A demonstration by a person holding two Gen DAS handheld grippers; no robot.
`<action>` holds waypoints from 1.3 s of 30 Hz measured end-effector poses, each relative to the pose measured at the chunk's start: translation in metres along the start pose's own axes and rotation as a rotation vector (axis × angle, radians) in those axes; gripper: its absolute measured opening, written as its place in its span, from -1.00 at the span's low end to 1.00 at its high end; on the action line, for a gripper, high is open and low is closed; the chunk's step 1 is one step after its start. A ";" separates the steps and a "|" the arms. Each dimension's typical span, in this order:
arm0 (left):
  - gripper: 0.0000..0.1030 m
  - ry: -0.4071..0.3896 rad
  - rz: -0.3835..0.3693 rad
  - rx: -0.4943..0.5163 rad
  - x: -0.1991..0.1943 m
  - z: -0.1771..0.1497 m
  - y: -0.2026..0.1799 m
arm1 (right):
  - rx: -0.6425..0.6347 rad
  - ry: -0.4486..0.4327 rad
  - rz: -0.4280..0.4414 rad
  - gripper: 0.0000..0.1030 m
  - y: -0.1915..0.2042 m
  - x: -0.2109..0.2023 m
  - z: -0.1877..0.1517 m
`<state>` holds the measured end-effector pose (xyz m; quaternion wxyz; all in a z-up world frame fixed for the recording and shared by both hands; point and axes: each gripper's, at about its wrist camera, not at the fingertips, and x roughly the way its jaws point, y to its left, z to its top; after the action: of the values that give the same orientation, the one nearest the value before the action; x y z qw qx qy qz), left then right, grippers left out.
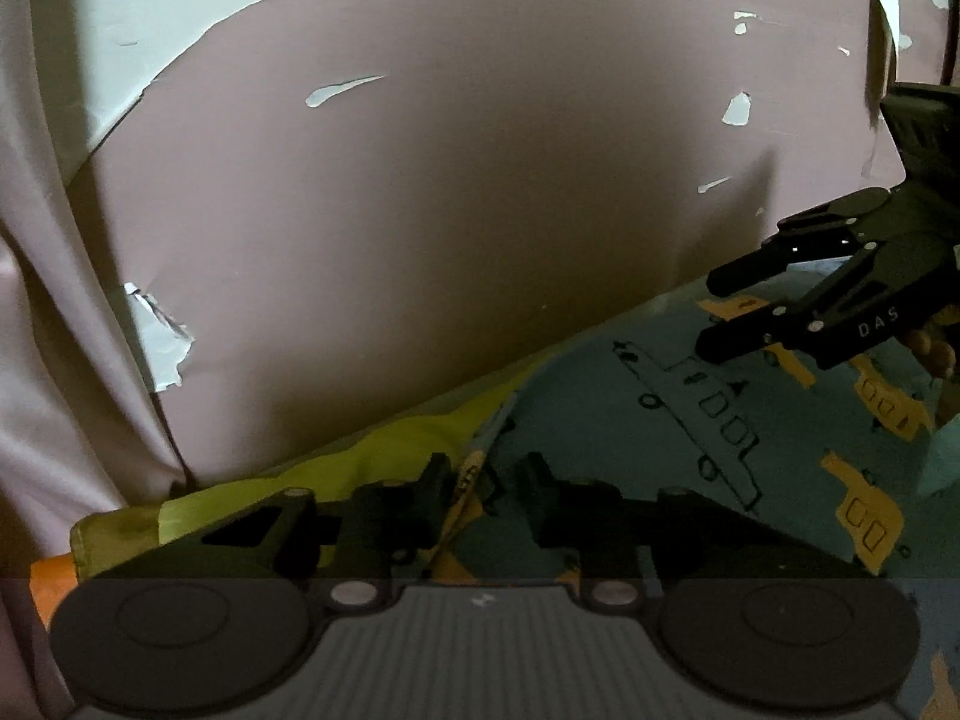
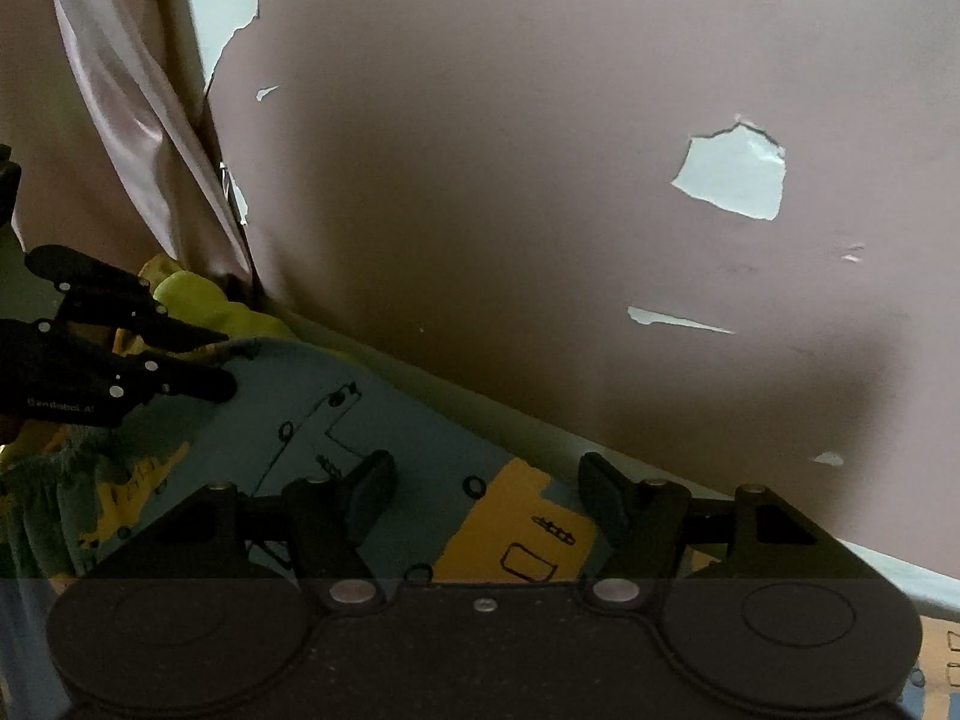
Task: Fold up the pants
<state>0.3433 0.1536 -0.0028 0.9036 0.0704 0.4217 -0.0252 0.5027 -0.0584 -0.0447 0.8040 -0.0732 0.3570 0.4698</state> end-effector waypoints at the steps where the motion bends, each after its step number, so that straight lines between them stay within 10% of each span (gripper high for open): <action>1: -0.55 0.004 0.003 -0.001 0.000 0.000 0.000 | 0.002 0.001 0.001 0.37 0.000 0.001 0.000; 6: -0.77 0.002 0.009 -0.020 0.001 0.002 0.000 | 0.009 0.024 0.019 0.21 0.000 0.006 0.001; 17: -0.99 -0.046 0.069 -0.002 -0.011 0.005 -0.005 | -0.079 0.011 -0.048 -0.92 0.018 -0.001 0.005; 39: -1.00 -0.164 0.176 0.005 -0.037 0.009 -0.009 | -0.313 -0.128 -0.227 -1.00 0.061 -0.027 0.012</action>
<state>0.3251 0.1428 0.0304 0.9335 0.1072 0.3387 0.0477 0.4516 -0.0387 -0.0060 0.8517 -0.2072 0.2172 0.4296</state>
